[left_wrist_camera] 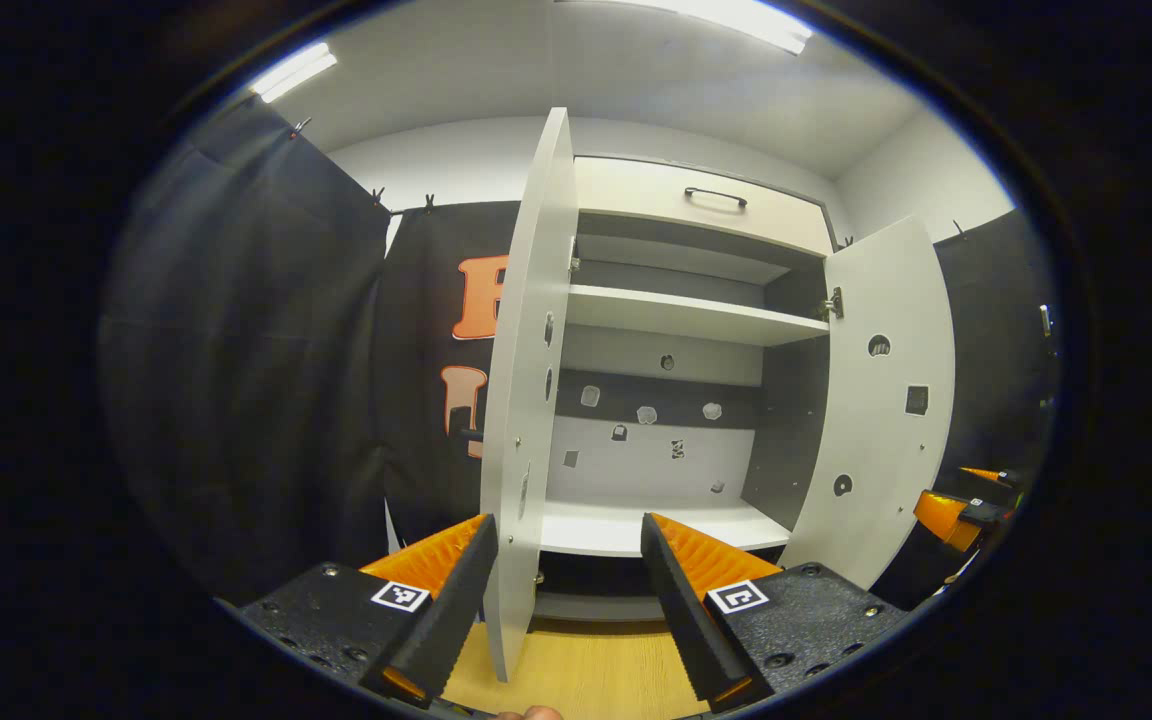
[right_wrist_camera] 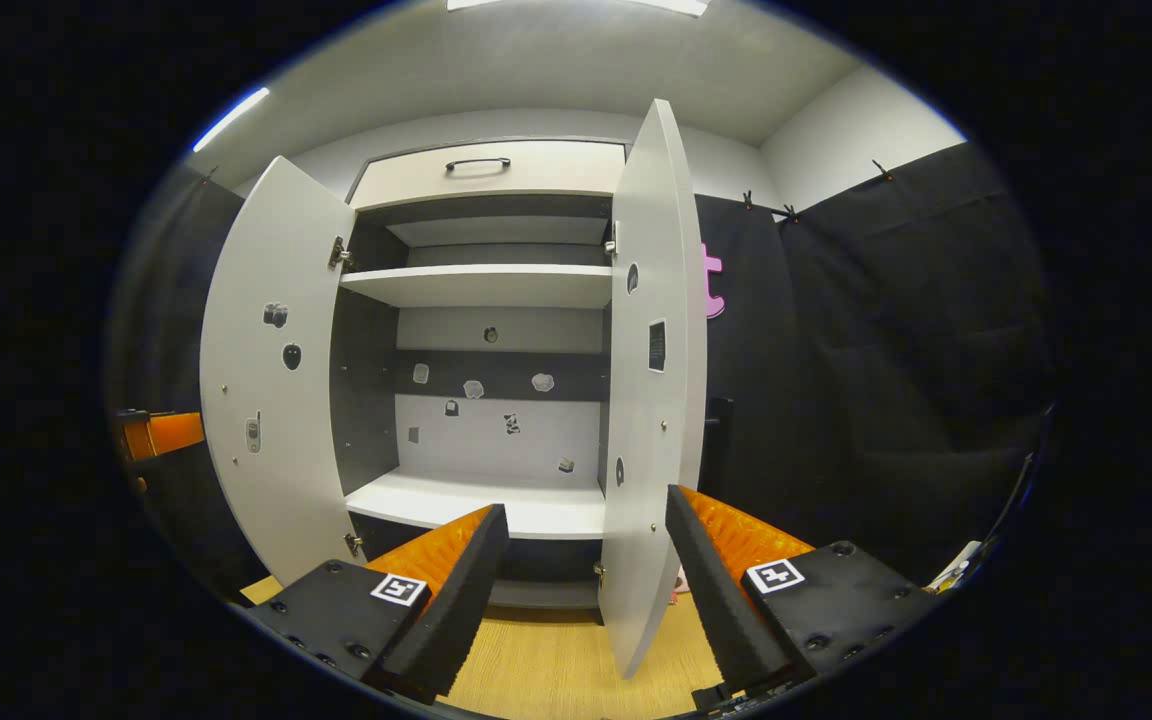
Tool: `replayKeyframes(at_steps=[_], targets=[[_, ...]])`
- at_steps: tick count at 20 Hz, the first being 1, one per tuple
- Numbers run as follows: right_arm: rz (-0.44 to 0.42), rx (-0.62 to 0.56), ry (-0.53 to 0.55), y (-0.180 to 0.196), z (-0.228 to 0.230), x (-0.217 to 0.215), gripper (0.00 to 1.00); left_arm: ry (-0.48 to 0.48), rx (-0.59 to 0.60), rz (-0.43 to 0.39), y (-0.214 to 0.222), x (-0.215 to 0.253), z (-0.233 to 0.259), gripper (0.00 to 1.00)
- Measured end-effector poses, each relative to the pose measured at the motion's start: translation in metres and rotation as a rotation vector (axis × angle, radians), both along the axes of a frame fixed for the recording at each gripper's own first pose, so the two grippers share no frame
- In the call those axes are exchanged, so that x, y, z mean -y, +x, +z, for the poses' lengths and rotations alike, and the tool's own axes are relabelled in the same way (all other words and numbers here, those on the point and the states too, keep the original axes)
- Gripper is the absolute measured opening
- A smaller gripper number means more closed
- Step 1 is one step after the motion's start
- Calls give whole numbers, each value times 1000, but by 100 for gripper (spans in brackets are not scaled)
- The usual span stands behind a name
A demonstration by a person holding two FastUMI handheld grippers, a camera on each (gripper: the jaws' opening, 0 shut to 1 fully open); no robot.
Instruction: Open the right door of the double-door shoe cabinet with the right hand, and open the left door with the left hand.
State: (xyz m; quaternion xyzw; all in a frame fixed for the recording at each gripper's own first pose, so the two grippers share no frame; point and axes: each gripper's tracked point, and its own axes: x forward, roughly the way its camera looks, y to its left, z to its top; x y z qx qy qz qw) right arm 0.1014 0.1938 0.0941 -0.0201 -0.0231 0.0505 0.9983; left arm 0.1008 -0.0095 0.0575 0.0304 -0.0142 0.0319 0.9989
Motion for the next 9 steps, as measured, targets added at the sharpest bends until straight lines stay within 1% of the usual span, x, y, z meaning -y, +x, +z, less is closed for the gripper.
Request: replayKeyframes(at_steps=[1,2,4,5,7,8,9], targets=[[0,2,2,1,1,1,93,0,-3,-1,0,2,-2,87],[1,4,4,2,1,1,100,0,-4,-1,1,3,-2,87],[5,3,3,4,0,0,100,6,1,7,0,2,1,87],[8,3,2,5,0,-1,93,11,6,11,1,3,2,87],[13,2,4,7,-1,-1,93,19,19,11,2,6,6,87],[16,3,6,7,0,-2,100,22,28,8,2,8,9,87],[18,5,8,7,0,-3,93,24,34,6,2,9,11,87]])
